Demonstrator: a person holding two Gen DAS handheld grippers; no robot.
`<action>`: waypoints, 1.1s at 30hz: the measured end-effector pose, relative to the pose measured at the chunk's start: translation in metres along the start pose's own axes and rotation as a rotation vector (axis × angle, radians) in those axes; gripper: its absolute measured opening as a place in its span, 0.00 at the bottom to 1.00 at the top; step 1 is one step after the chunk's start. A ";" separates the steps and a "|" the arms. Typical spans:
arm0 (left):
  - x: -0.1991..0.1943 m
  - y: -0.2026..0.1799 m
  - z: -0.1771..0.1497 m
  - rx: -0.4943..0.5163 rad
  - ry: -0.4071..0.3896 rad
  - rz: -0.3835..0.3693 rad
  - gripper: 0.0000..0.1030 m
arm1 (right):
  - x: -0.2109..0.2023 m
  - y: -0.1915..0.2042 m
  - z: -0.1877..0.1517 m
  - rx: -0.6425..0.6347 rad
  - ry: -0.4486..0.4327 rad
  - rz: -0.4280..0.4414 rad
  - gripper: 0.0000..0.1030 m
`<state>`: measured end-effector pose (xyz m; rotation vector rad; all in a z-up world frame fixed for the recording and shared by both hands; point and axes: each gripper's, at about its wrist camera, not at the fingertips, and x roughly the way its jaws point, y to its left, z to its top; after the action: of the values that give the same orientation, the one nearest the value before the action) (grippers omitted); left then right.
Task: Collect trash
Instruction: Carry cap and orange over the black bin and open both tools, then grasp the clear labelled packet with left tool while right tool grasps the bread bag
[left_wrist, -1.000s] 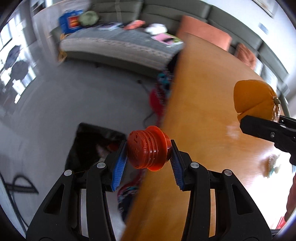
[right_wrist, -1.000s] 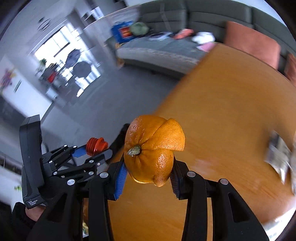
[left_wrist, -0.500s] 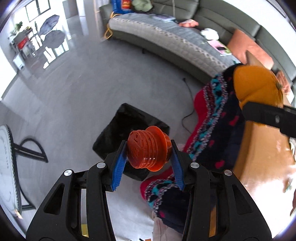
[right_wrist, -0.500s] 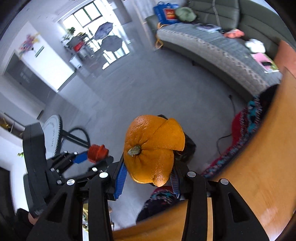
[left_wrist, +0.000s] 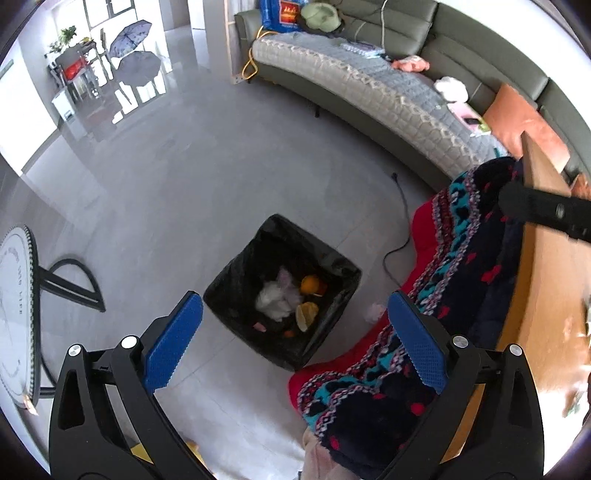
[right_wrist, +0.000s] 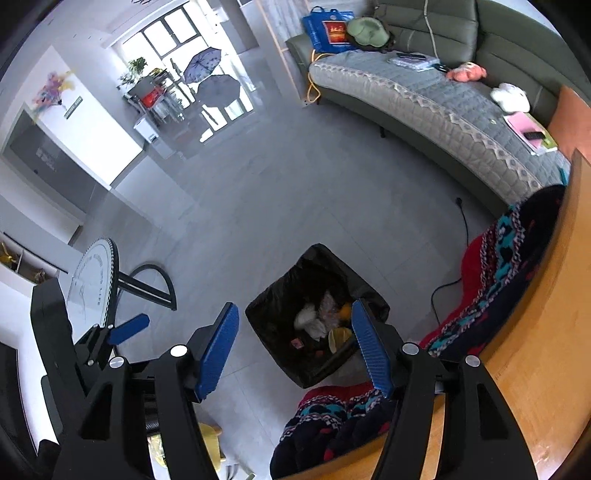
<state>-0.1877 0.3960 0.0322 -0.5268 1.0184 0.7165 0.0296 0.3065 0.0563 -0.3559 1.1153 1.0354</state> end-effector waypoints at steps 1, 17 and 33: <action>-0.001 -0.003 0.001 0.006 -0.001 -0.003 0.94 | -0.004 -0.006 -0.002 0.009 -0.005 -0.001 0.63; -0.029 -0.112 -0.003 0.199 -0.076 -0.099 0.94 | -0.098 -0.070 -0.062 0.135 -0.126 -0.068 0.63; -0.051 -0.271 -0.036 0.458 -0.083 -0.240 0.94 | -0.196 -0.179 -0.146 0.356 -0.237 -0.193 0.63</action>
<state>-0.0229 0.1769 0.0805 -0.2117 0.9830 0.2745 0.0830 0.0150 0.1182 -0.0515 1.0048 0.6725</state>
